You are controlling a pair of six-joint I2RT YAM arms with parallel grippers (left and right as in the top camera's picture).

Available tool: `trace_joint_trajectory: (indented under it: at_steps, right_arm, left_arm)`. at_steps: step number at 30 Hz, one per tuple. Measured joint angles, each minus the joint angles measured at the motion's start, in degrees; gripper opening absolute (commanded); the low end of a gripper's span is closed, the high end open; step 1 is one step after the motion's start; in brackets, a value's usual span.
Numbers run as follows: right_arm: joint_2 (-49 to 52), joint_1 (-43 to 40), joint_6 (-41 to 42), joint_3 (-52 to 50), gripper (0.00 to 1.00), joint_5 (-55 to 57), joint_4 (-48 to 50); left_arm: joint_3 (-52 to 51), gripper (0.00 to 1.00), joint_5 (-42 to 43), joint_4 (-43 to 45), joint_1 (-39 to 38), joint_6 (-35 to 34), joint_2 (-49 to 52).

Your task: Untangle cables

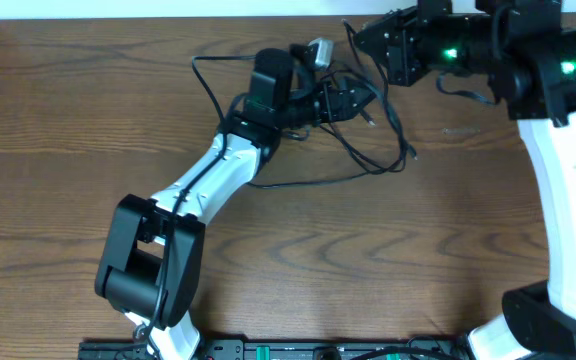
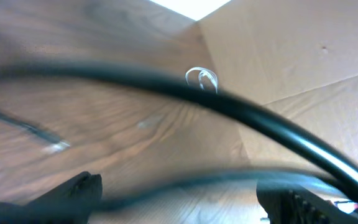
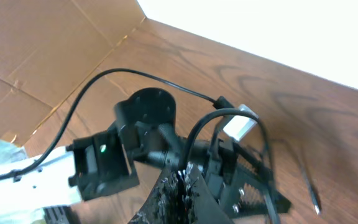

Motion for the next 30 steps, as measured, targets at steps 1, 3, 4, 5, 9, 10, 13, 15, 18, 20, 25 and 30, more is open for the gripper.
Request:
trace_joint_trajectory:
  at_steps: [1, 3, 4, 5, 9, 10, 13, 15, 18, 20, 25, 30]
  right_arm:
    - [-0.57, 0.00, 0.00, 0.00, 0.01, 0.33, 0.00]
    - [-1.33, 0.00, 0.00, 0.00, 0.01, 0.74, 0.02]
    - [-1.51, 0.00, 0.00, 0.00, 0.01, 1.05, 0.02]
    - [-1.55, 0.00, 0.00, 0.00, 0.01, 1.40, 0.02]
    - [-1.46, 0.00, 0.00, -0.02, 0.01, 3.08, 0.00]
    - [-1.46, 0.00, 0.00, -0.02, 0.01, 3.52, 0.00]
    - [-1.46, 0.00, 0.00, -0.02, 0.01, 5.44, -0.11]
    - [-1.46, 0.00, 0.00, -0.02, 0.01, 7.04, -0.24]
    - [-1.46, 0.00, 0.00, -0.02, 0.01, 8.55, -0.33]
    - [-1.46, 0.00, 0.00, -0.02, 0.01, 9.14, -0.35]
    - [-1.46, 0.00, 0.00, -0.02, 0.01, 9.79, -0.37]
    - [-1.46, 0.00, 0.00, -0.02, 0.01, 9.97, -0.94]
  left_arm:
    - [0.00, 0.85, 0.55, -0.59, 0.48, 0.20, 0.04]
    - [0.00, 0.85, 2.45, 0.17, 1.38, 1.27, 0.09]
    - [0.00, 0.85, 3.63, 1.03, 1.51, 1.95, 0.09]
    - [0.00, 0.85, 4.85, 1.86, 1.49, 2.67, 0.09]
    - [0.00, 0.85, 9.31, 4.59, 0.72, 4.15, 0.09]
    - [0.00, 0.85, 10.38, 4.96, 0.63, 4.55, 0.09]
    - [0.00, 0.85, 13.60, 5.09, 0.72, 6.12, 0.09]
    - [0.00, 0.85, 15.85, 4.46, 1.05, 7.30, 0.09]
    - [0.02, 0.85, 19.30, 1.75, 1.75, 9.64, 0.09]
    - [0.02, 0.85, 20.70, -0.31, 2.25, 11.17, 0.09]
    - [0.02, 0.85, 21.53, -1.05, 2.38, 13.66, 0.09]
    - [0.02, 0.85, 20.11, -0.31, 0.68, 14.51, 0.09]
